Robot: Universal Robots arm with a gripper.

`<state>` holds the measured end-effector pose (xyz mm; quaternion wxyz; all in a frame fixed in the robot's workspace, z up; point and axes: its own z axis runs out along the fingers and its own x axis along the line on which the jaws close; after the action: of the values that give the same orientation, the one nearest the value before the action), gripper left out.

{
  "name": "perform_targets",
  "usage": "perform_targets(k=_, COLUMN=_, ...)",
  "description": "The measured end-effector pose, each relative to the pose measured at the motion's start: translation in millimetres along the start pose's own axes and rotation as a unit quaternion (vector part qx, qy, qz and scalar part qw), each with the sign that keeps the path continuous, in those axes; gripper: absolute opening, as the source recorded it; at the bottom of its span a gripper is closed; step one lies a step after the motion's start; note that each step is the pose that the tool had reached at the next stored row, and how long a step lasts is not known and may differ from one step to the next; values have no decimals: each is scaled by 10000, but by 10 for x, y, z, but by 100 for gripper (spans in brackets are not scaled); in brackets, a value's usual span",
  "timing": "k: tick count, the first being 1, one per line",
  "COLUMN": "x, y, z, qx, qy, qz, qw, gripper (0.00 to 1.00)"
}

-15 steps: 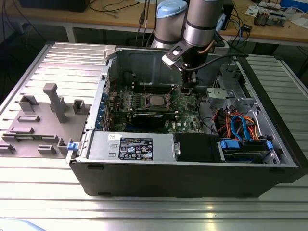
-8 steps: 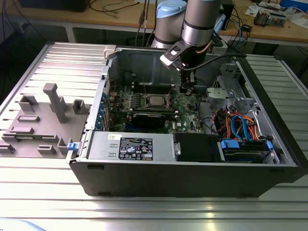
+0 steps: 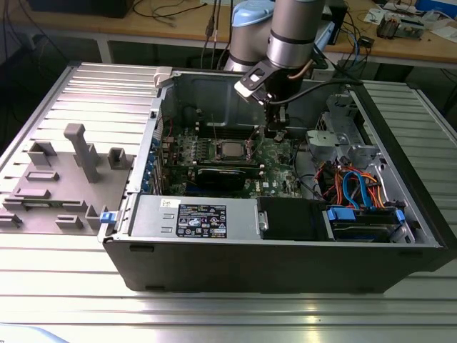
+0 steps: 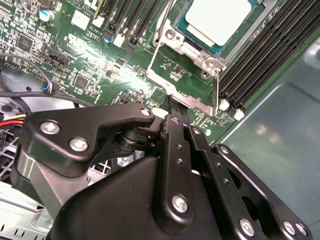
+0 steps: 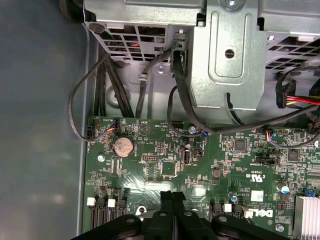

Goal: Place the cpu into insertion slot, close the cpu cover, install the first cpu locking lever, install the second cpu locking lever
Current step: 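Close the cpu cover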

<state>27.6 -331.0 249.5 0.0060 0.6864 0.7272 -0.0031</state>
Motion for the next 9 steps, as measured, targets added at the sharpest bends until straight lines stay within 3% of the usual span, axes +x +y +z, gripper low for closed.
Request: perform_targets(k=9, x=2, y=-34, z=0, qx=0, qy=0, qz=0, qw=10000, gripper=11)
